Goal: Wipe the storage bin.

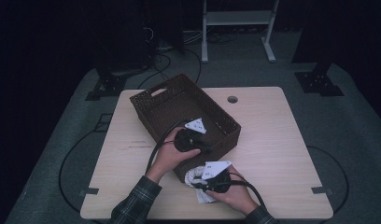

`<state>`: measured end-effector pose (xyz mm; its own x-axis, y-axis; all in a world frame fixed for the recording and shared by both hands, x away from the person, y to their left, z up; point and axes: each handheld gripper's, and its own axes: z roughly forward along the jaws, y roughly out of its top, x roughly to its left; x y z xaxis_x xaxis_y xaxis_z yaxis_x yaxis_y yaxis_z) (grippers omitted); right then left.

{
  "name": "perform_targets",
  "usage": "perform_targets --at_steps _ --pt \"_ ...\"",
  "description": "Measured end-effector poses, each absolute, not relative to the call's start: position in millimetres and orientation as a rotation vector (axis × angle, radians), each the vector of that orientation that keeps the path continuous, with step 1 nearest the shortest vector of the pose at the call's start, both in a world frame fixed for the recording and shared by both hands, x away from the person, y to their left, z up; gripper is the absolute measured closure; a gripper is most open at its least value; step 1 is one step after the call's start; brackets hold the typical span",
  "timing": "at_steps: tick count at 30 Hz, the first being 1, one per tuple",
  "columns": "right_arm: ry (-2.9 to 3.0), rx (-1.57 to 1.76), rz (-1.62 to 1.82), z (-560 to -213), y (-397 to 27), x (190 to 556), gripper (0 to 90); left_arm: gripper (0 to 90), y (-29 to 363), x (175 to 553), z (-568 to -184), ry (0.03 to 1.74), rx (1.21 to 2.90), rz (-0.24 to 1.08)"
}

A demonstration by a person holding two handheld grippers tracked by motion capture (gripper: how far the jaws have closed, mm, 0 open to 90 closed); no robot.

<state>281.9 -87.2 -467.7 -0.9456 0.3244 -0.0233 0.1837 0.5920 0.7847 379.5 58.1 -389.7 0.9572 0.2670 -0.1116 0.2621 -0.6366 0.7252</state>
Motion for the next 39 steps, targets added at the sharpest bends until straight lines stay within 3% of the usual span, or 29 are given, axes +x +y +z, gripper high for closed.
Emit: perform_targets --at_steps 26,39 --pt "2.363 0.788 1.234 -445.5 -212.0 283.4 76.9 72.3 71.8 375.4 -380.3 0.363 2.245 -0.020" --pt "2.237 0.938 1.149 -450.4 -260.9 288.6 76.7 69.7 123.1 357.2 -361.9 0.407 2.237 0.041"
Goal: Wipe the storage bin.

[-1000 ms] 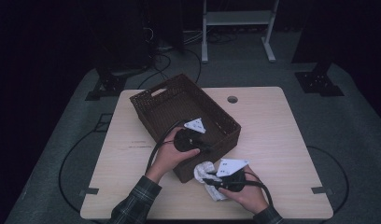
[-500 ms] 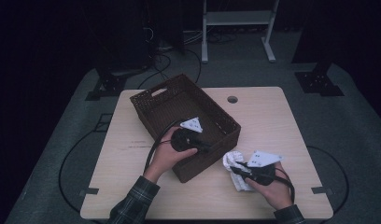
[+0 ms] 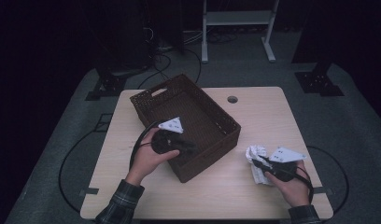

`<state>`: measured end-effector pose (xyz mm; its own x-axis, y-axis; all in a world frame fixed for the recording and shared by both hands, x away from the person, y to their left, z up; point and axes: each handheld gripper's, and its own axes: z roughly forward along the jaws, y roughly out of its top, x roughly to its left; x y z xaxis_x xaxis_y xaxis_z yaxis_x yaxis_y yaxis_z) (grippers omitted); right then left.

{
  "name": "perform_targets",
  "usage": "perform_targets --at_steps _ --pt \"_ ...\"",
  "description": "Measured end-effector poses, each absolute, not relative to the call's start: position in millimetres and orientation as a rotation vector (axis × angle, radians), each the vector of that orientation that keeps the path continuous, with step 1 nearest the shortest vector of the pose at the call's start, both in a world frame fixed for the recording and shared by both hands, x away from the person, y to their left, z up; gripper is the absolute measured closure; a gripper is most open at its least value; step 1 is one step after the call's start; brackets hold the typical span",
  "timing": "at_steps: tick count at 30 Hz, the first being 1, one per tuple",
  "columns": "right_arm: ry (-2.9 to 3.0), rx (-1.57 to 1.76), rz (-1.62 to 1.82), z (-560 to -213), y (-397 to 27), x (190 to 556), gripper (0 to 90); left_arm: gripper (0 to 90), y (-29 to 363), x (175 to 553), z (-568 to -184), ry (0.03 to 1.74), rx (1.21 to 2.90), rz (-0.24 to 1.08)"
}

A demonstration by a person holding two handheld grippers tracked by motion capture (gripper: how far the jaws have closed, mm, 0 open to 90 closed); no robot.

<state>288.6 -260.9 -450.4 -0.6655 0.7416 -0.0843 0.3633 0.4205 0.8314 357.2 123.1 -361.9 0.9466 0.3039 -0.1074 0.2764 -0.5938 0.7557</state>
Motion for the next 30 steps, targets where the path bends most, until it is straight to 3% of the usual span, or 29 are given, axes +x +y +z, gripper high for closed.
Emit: perform_targets --at_steps 6,12,20,30 --pt "2.212 0.975 1.136 -451.5 -272.9 288.0 76.8 74.6 147.5 341.9 -351.9 0.422 2.221 0.072" --pt "2.203 0.993 1.133 -452.2 -274.9 288.1 76.7 89.5 165.7 326.5 -356.8 0.450 2.256 0.071" --pt "2.194 1.003 1.127 -452.8 -277.2 288.7 76.7 89.7 184.9 318.0 -371.3 0.512 2.263 0.064" --pt "2.209 0.983 1.120 -453.4 -273.5 288.8 76.7 89.6 166.9 320.6 -381.7 0.480 2.279 0.037"
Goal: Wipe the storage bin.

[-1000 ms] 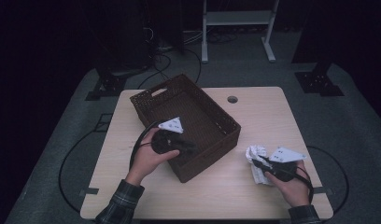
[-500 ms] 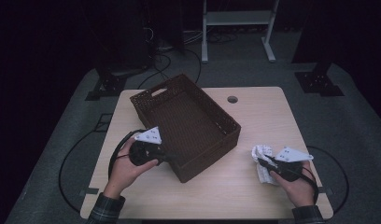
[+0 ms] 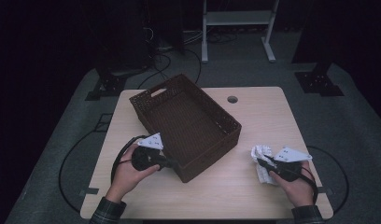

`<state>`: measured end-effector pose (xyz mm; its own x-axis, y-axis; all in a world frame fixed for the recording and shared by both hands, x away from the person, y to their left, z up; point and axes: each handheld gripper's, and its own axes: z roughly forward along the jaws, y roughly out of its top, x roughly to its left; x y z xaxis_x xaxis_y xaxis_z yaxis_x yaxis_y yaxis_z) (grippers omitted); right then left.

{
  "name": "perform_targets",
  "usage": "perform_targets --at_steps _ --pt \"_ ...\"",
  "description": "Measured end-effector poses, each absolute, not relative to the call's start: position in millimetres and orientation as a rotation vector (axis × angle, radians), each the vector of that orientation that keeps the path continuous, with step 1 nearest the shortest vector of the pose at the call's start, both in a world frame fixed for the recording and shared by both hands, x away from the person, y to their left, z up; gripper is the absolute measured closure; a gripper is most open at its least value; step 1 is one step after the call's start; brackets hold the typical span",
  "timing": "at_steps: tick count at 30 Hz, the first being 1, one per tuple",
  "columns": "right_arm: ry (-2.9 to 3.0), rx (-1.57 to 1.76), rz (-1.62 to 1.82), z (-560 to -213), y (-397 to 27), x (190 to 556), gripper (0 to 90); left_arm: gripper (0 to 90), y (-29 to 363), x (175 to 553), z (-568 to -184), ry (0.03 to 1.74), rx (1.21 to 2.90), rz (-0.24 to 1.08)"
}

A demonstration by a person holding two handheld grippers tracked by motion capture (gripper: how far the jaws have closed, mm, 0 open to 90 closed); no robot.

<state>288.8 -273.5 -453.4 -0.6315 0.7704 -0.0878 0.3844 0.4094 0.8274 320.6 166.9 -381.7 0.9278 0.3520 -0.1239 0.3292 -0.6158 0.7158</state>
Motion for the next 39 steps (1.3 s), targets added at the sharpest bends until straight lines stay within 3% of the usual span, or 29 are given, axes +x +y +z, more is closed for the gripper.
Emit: perform_targets --at_steps 21,39 --pt "2.210 0.985 1.121 -453.4 -271.7 287.8 76.7 89.3 109.5 334.2 -381.3 0.388 2.295 0.005" --pt "2.232 1.032 1.122 -455.3 -273.0 290.5 77.0 89.4 39.0 369.9 -378.8 0.326 2.288 -0.017"
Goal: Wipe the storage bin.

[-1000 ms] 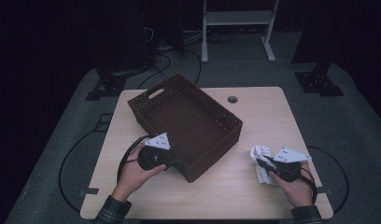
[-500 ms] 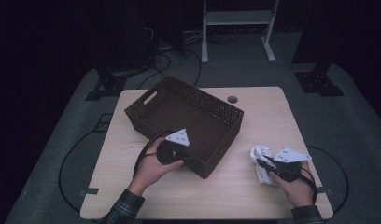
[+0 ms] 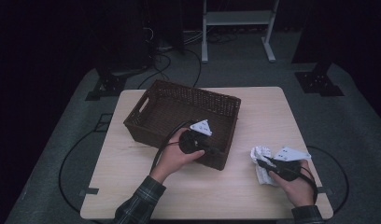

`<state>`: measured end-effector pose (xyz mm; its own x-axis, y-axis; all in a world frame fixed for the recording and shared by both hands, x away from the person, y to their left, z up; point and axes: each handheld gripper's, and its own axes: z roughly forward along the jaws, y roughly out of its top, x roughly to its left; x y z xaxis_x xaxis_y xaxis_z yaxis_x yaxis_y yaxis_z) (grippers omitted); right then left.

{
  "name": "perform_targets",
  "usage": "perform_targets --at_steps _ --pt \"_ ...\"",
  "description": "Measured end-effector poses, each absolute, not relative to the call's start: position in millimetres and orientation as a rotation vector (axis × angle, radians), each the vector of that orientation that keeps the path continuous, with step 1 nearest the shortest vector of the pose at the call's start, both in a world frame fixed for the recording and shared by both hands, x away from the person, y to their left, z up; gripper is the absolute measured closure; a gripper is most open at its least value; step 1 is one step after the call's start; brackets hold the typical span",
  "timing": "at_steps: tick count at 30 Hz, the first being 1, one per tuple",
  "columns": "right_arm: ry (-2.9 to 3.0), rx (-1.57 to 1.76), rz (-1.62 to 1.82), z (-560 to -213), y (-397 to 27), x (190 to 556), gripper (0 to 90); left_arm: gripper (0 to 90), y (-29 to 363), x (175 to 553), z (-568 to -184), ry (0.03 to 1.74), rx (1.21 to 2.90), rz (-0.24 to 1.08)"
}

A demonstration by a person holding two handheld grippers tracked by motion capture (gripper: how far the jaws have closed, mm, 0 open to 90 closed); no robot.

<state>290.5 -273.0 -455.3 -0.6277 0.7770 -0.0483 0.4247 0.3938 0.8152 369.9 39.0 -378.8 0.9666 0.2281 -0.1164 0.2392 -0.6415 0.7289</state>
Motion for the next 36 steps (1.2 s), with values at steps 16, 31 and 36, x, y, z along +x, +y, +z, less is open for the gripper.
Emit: perform_targets --at_steps 16,31,36 --pt "2.262 1.042 1.134 -459.8 -271.4 293.0 76.9 85.5 10.4 389.3 -373.5 0.314 2.282 -0.015" --pt "2.261 1.050 1.140 -461.7 -270.4 293.1 76.7 56.6 111.7 397.0 -349.5 0.420 2.238 0.117" --pt "2.264 1.047 1.137 -462.7 -270.0 292.7 76.6 55.9 149.7 401.2 -348.3 0.477 2.249 0.165"
